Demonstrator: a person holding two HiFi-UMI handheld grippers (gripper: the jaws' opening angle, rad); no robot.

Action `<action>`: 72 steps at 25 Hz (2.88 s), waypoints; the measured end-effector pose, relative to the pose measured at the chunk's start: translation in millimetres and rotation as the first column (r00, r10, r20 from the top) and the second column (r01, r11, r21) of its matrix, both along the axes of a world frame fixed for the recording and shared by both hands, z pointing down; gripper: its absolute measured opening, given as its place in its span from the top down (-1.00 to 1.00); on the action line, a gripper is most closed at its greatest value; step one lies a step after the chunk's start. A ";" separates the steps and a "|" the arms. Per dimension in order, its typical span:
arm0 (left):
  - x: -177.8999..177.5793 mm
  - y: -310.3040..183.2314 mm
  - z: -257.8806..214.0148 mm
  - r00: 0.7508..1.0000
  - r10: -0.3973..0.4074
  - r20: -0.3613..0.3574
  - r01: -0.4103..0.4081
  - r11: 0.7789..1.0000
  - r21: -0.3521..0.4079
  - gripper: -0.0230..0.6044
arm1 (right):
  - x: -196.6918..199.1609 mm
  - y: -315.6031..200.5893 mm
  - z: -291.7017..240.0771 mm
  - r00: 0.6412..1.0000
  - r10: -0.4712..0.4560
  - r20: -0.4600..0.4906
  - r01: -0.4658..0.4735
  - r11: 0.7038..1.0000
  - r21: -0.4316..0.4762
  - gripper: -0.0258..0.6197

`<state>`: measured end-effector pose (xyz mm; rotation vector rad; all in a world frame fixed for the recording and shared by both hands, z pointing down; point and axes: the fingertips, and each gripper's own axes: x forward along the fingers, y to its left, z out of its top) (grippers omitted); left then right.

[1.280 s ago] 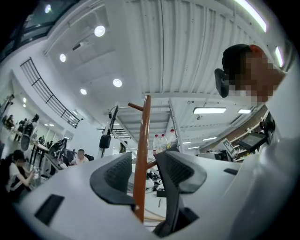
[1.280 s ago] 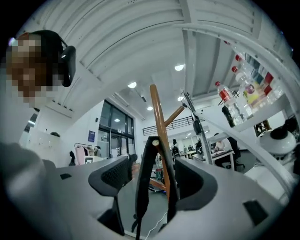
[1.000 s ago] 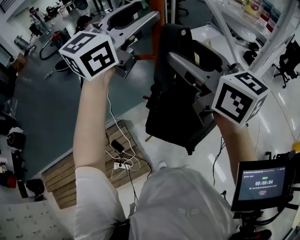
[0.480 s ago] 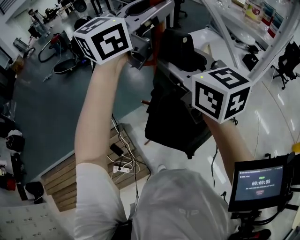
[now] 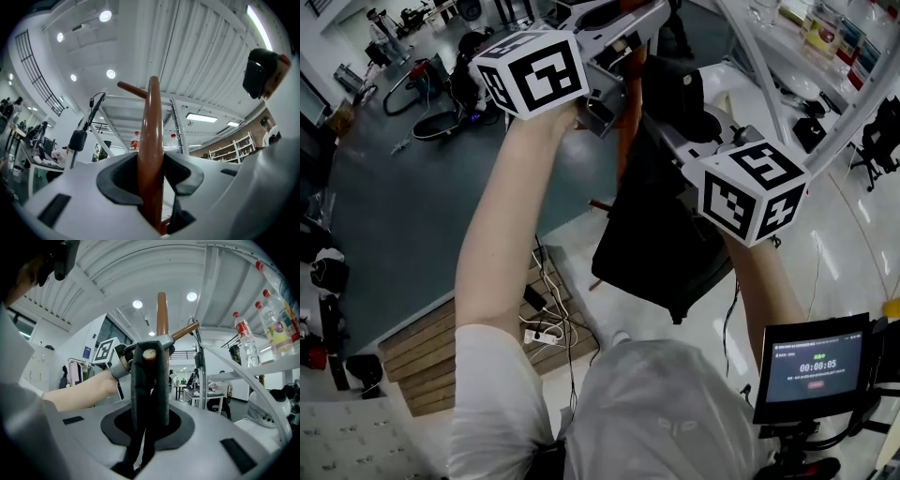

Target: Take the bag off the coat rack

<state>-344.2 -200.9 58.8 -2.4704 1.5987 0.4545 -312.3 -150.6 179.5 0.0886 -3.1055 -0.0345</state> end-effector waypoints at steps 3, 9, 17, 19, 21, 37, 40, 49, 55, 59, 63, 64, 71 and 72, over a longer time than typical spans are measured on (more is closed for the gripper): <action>-3.5 -9.1 6.9 1.000 0.012 -0.005 -0.012 1.000 -0.023 0.43 | -3.4 -6.6 4.7 0.999 -0.036 0.002 0.036 0.998 -0.043 0.71; -3.6 -20.0 18.9 1.000 -0.001 0.016 0.002 0.998 -0.056 0.43 | -2.5 -12.4 11.4 0.997 -0.077 0.006 0.077 0.990 -0.122 0.72; -15.1 -27.0 23.7 0.994 -0.093 0.050 0.098 0.991 -0.087 0.47 | 27.3 -3.9 -15.9 0.986 -0.150 0.076 0.160 0.975 -0.156 0.72; -16.0 -25.1 23.5 0.994 -0.097 0.048 0.101 0.991 -0.088 0.47 | 39.0 -3.3 -22.3 0.983 -0.159 0.095 0.173 0.970 -0.170 0.72; -15.6 -23.5 23.6 0.993 -0.106 0.051 0.110 0.990 -0.089 0.46 | 53.1 -5.5 -28.1 0.980 -0.157 0.119 0.178 0.965 -0.191 0.72; -21.8 -8.2 16.6 0.951 -0.270 0.152 0.283 0.957 -0.071 0.44 | 170.6 -21.0 -32.5 0.976 -0.030 0.214 0.087 0.960 -0.266 0.72; -23.2 7.5 4.8 0.946 -0.297 0.132 0.301 0.954 -0.008 0.34 | 188.2 -23.9 -22.3 0.981 0.004 0.194 0.049 0.963 -0.267 0.72; 13.0 68.6 -3.6 0.937 -0.321 0.138 0.311 0.946 0.088 0.34 | 257.9 -38.1 1.4 0.977 0.126 0.174 -0.069 0.951 -0.302 0.72; 65.1 84.3 21.1 0.951 -0.267 0.156 0.254 0.962 0.097 0.34 | 305.0 -50.1 20.0 0.962 0.212 0.173 -0.143 0.928 -0.343 0.72; 97.6 75.8 48.0 0.959 -0.229 0.165 0.217 0.972 0.089 0.34 | 328.8 -60.8 36.1 0.951 0.261 0.169 -0.185 0.913 -0.364 0.72; 132.1 52.1 86.4 0.970 -0.162 0.180 0.157 0.987 0.039 0.34 | 355.4 -70.3 52.6 0.928 0.337 0.161 -0.255 0.887 -0.386 0.72; 140.5 45.3 96.9 0.975 -0.137 0.174 0.135 0.991 0.020 0.34 | 361.4 -71.9 56.4 0.922 0.353 0.159 -0.269 0.880 -0.391 0.72; 197.7 8.9 164.6 0.996 0.051 0.073 -0.043 0.994 -0.102 0.34 | 393.8 -74.5 80.6 0.888 0.442 0.131 -0.361 0.843 -0.398 0.72; 206.9 6.3 171.9 0.995 0.077 0.057 -0.070 0.991 -0.113 0.34 | 398.2 -73.9 83.0 0.882 0.453 0.127 -0.373 0.838 -0.398 0.72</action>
